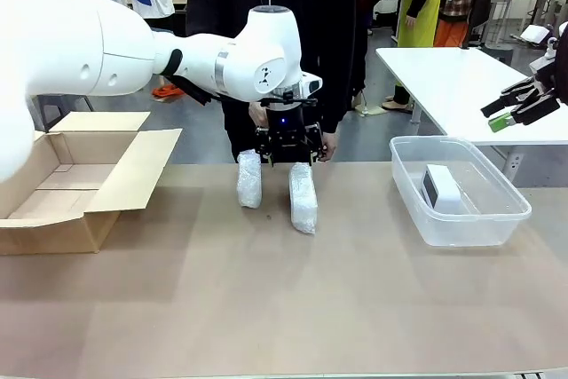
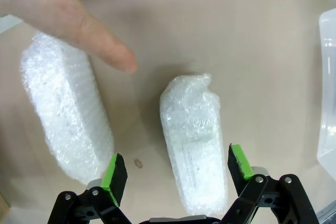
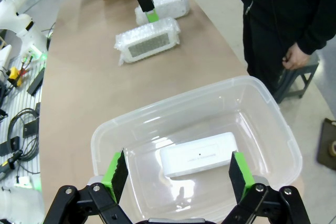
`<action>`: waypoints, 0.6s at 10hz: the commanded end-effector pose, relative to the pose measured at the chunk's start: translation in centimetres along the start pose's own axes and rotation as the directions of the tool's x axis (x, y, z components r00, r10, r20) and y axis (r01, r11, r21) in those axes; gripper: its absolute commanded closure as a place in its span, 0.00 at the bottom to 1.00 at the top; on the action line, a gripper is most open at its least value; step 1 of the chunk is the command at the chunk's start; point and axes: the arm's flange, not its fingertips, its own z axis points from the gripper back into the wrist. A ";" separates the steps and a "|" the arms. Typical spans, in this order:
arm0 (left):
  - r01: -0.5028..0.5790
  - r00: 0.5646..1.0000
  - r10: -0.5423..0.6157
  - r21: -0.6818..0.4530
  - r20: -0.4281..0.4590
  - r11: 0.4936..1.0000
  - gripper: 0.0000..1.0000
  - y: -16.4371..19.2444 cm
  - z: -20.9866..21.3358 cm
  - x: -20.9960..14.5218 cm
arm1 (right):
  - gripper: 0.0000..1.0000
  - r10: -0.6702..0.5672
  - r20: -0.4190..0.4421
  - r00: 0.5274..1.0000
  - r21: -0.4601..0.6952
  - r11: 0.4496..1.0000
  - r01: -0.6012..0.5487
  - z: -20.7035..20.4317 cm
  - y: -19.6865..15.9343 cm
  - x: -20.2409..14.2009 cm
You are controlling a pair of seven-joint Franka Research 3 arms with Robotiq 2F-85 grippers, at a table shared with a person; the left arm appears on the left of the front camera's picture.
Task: Separate and place wrapped and unwrapped clocks.
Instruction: Pick up the Digital clock indicated by the person.
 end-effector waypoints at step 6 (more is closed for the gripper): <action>0.019 1.000 -0.018 0.022 -0.014 1.000 0.00 -2.5 -2.9 0.9 | 0.00 -0.007 -0.005 1.000 -0.011 1.000 0.007 -0.2 0.1 0.1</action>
